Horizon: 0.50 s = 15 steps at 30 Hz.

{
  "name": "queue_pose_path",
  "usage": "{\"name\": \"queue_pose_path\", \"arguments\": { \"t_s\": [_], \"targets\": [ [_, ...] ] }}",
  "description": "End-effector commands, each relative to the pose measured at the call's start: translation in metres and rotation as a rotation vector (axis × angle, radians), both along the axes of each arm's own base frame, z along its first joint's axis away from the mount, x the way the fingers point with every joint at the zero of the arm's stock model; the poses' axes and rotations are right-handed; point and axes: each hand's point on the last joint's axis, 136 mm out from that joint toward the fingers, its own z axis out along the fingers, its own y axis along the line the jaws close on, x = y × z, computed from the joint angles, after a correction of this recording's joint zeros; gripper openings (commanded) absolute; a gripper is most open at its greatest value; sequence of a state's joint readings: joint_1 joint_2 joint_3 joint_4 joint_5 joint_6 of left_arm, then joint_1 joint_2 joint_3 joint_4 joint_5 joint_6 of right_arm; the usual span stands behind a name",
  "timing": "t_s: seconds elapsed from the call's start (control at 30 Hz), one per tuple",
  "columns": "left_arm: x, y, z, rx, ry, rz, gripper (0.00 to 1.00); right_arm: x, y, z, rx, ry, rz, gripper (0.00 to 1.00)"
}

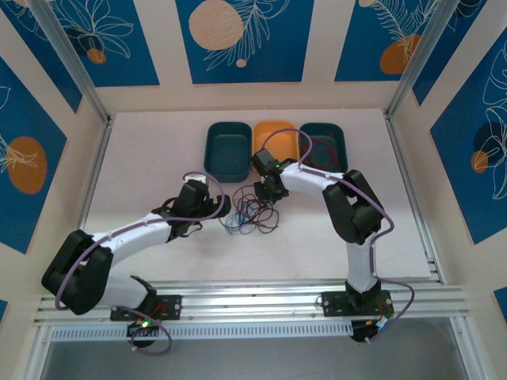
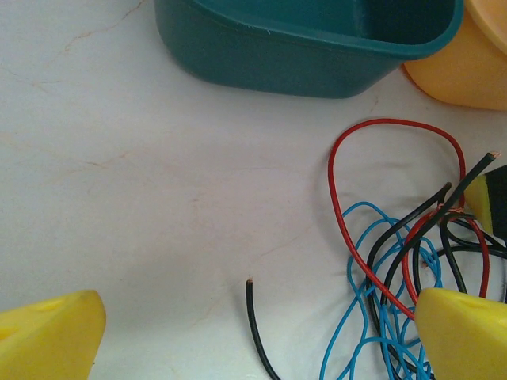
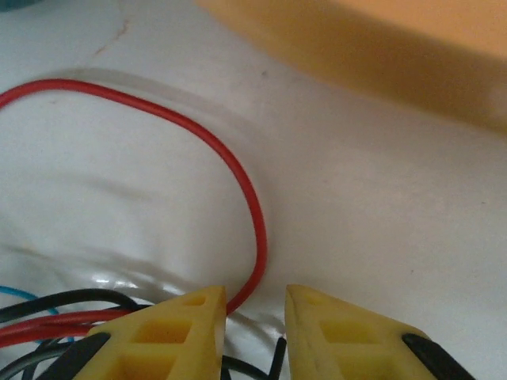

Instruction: Untangle the cables

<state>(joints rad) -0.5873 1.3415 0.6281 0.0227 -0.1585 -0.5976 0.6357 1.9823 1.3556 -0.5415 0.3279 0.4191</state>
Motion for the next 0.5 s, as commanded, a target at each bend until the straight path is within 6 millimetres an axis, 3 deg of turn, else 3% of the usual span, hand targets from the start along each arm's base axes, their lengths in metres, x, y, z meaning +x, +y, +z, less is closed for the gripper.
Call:
{"name": "queue_pose_path", "arguments": {
  "t_s": [0.0,0.2,0.47],
  "targets": [
    [0.005,0.002,0.006,-0.024,-0.027,0.019,1.0,0.013,0.003,0.006,0.005,-0.044,-0.042,0.25],
    [0.006,0.0,0.005,-0.027,-0.023,0.013,1.0,0.02,0.005,0.012,0.013,-0.076,-0.057,0.24],
    [0.006,0.0,0.003,-0.026,-0.018,0.012,1.0,0.024,0.01,-0.002,0.008,-0.059,-0.039,0.23]
  ]
}}
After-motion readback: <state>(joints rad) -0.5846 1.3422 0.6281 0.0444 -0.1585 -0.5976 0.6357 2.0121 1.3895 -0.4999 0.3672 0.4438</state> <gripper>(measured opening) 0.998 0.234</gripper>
